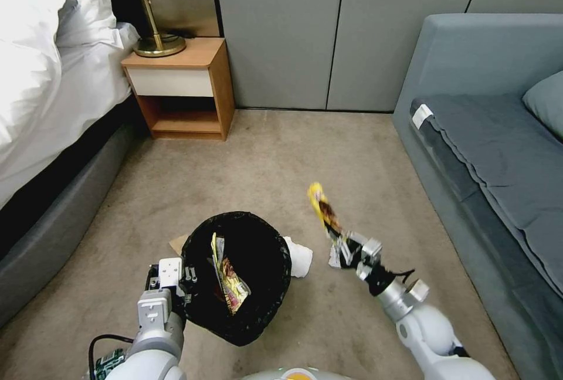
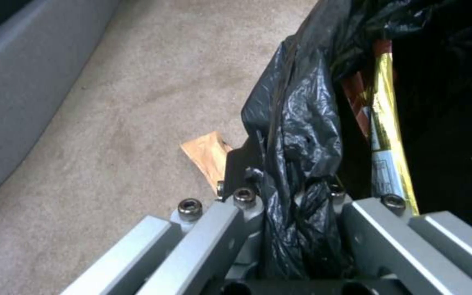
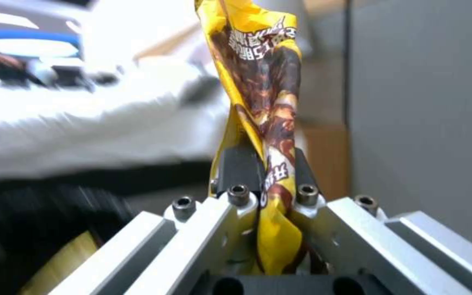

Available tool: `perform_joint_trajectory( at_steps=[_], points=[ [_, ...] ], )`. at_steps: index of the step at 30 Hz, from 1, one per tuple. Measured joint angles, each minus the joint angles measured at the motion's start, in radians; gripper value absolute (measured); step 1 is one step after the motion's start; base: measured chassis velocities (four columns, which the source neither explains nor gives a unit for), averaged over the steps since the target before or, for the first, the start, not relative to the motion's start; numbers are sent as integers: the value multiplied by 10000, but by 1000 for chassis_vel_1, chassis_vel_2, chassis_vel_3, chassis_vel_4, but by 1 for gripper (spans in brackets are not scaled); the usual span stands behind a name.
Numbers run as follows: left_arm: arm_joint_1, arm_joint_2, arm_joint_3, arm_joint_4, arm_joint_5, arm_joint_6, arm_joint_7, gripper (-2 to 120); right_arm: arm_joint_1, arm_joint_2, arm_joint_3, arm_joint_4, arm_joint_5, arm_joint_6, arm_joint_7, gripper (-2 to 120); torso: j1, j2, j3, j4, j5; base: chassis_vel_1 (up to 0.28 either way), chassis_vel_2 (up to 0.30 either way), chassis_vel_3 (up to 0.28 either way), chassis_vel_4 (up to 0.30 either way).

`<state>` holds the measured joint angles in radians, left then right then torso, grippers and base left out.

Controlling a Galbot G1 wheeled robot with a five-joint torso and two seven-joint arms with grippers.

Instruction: Pick up the trash bin, then pick up the garbage from the floor and place it into the trash bin.

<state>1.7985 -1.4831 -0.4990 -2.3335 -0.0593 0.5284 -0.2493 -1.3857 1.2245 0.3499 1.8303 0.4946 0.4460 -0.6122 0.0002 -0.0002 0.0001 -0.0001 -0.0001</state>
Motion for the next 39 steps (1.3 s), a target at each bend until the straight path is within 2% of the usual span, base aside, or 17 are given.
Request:
perform_joint_trajectory(
  at_steps=[2, 7, 9, 15, 17, 25, 27, 31, 39],
  points=[
    [-24, 3, 34, 11, -15, 2, 4, 3, -72, -175, -457, 881, -55, -314, 66, 0, -1, 1, -1, -1, -2, 0, 0, 0, 0],
    [-49, 12, 66, 15, -28, 5, 5, 3, 59, -334, -1310, 1032, -615, -537, 238, 0, -1, 1, -1, 1, 0, 0, 0, 0, 0],
    [-52, 6, 97, 16, -30, 7, 6, 3, 285, -361, -2057, 571, -1311, -549, 447, 0, -1, 1, -1, 2, 1, 0, 0, 0, 0],
    [-42, -39, 173, 12, -28, 9, 6, 3, 564, -338, -2948, -174, -1928, -560, 646, 0, 0, 1, 0, 1, 1, 0, 0, 0, 0],
    [-48, -58, 211, 12, -22, 10, 5, 3, 792, -240, -3389, -773, -2255, -568, 779, 0, -1, 1, -1, 1, 0, 0, 0, 0, 0],
    [-30, -102, 301, 24, 16, 11, 5, 3, 1204, 38, -3769, -1829, -2582, -600, 908, 0, -1, 1, -1, 1, 1, 0, 0, 0, 0],
    [-9, -133, 359, 49, 41, 9, 6, 3, 1427, 177, -3851, -2421, -2679, -610, 931, 0, -1, 2, -1, 2, 0, 0, 0, 0, 0],
    [-21, -159, 372, 90, 63, -1, 6, 3, 1478, 211, -3884, -2666, -2757, -698, 935, 1, -1, 2, -1, 1, 1, 0, 0, 0, 0],
    [-180, -140, 335, 116, -10, 32, 37, 3, 1340, 201, -3906, -2679, -2939, -732, 947, 30, -1, 2, -1, 1, 0, 0, 0, 0, 0]
  ],
)
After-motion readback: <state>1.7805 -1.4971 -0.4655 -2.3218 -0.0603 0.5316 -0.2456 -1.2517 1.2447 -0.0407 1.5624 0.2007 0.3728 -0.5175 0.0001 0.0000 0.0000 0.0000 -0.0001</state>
